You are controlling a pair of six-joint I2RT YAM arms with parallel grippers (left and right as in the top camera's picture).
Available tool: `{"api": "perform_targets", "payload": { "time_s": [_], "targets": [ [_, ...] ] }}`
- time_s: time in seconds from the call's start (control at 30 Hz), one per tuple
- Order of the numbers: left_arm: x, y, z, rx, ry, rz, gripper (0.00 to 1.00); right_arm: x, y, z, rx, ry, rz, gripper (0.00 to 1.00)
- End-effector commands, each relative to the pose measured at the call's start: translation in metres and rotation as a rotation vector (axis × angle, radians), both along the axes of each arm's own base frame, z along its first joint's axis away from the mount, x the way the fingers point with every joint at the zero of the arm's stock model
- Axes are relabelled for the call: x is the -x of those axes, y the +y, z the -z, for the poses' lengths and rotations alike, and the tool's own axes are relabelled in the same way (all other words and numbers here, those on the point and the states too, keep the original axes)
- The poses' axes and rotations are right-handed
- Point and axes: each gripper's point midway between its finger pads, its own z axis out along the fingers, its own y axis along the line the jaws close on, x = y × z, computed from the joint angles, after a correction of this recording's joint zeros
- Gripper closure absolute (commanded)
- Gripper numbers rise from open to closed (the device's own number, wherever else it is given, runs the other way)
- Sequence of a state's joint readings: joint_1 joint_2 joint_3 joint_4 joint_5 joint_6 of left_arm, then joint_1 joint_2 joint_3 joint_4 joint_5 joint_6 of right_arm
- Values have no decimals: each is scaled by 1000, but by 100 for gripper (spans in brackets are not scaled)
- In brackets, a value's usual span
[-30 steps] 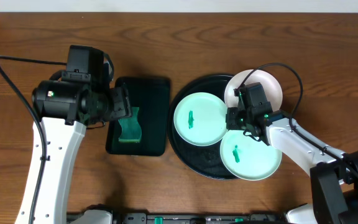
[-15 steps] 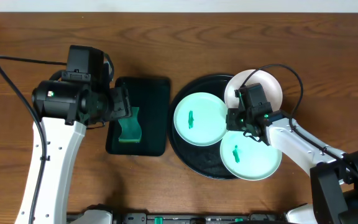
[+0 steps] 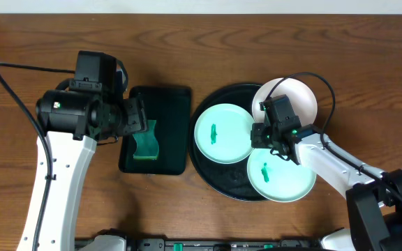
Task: Clean dirty plates on tray and stack at the side
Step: 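Lower the right gripper and grasp the pink plate's rim, then move the left gripper down over the green sponge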
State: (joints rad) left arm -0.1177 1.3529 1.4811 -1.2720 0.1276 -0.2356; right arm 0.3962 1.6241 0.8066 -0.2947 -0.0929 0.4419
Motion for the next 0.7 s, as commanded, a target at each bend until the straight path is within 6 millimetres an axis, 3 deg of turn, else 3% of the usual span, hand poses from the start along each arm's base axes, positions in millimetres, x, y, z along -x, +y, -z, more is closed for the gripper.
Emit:
{"api": "perform_targets", "payload": {
  "time_s": [0.0, 0.33, 0.57, 0.67],
  "targets": [
    [1, 3, 4, -12, 14, -4, 30, 2, -5, 7, 40, 6, 22, 87],
    [1, 3, 4, -12, 14, -4, 30, 1, -7, 13, 40, 18, 61, 84],
    [1, 3, 4, -12, 14, -4, 31, -4, -5, 12, 32, -2, 60, 96],
    [1, 3, 4, -12, 14, -4, 30, -5, -4, 11, 30, -6, 60, 93]
  ]
}}
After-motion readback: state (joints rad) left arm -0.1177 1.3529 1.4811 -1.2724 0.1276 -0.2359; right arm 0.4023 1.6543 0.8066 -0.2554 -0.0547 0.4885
